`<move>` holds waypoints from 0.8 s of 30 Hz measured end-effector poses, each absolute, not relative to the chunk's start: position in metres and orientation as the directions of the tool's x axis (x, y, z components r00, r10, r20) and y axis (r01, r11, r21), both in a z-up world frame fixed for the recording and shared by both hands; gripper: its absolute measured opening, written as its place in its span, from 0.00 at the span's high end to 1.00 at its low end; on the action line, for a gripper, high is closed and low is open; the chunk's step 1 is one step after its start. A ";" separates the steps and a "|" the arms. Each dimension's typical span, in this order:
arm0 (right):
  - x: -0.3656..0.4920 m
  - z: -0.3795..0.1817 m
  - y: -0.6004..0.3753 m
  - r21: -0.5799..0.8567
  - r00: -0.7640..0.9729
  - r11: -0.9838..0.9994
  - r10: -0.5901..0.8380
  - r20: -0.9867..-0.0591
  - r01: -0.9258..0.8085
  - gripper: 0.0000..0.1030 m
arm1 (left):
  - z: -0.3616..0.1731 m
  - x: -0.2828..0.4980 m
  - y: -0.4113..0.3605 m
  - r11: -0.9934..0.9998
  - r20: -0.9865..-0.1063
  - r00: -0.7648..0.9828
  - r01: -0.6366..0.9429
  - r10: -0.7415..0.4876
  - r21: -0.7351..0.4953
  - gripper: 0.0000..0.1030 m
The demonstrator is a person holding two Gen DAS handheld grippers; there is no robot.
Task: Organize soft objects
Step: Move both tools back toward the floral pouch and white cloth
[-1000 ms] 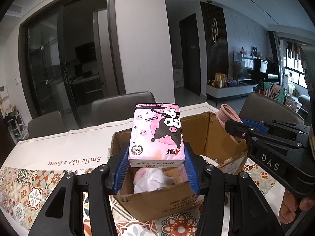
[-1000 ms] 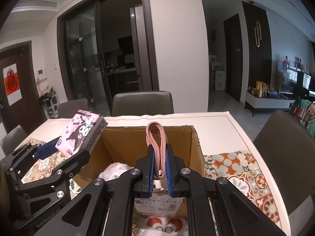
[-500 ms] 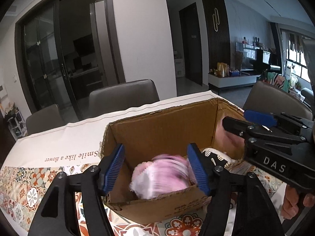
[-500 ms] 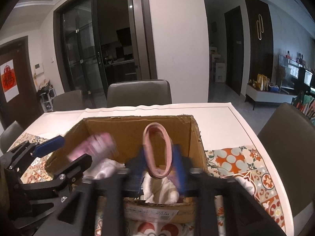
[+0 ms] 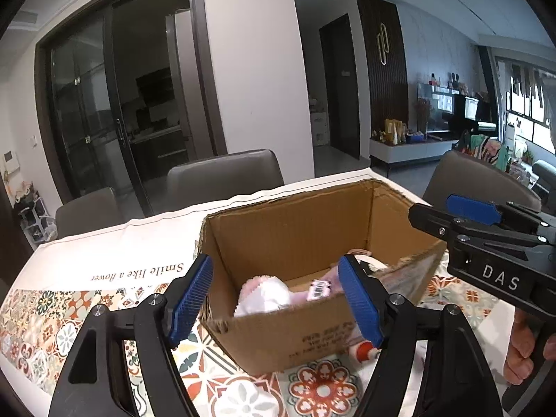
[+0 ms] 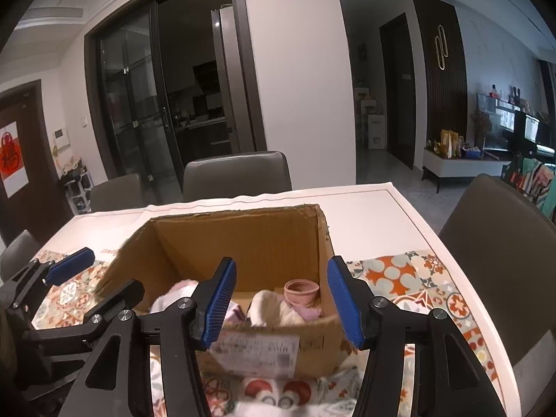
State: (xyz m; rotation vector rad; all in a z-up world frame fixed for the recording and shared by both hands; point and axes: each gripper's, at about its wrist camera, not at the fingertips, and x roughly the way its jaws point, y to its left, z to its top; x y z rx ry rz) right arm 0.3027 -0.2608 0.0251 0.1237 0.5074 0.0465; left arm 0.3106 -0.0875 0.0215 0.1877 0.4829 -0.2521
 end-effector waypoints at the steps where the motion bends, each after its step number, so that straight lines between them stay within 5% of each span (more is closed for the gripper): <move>1: 0.299 0.026 -0.261 0.130 0.874 0.991 0.075 -0.481 -0.013 0.46 | 0.023 0.306 -0.087 0.952 -0.476 0.857 0.284 -0.198 0.117 0.27; 19: 0.229 0.033 -0.264 0.124 0.880 0.992 0.083 -0.467 -0.028 0.45 | 0.020 0.240 -0.084 0.948 -0.498 0.836 0.309 -0.232 0.077 0.22; 24: 0.217 0.023 -0.266 0.125 0.869 0.992 0.089 -0.486 -0.031 0.39 | 0.008 0.227 -0.088 0.945 -0.529 0.816 0.317 -0.232 0.075 0.19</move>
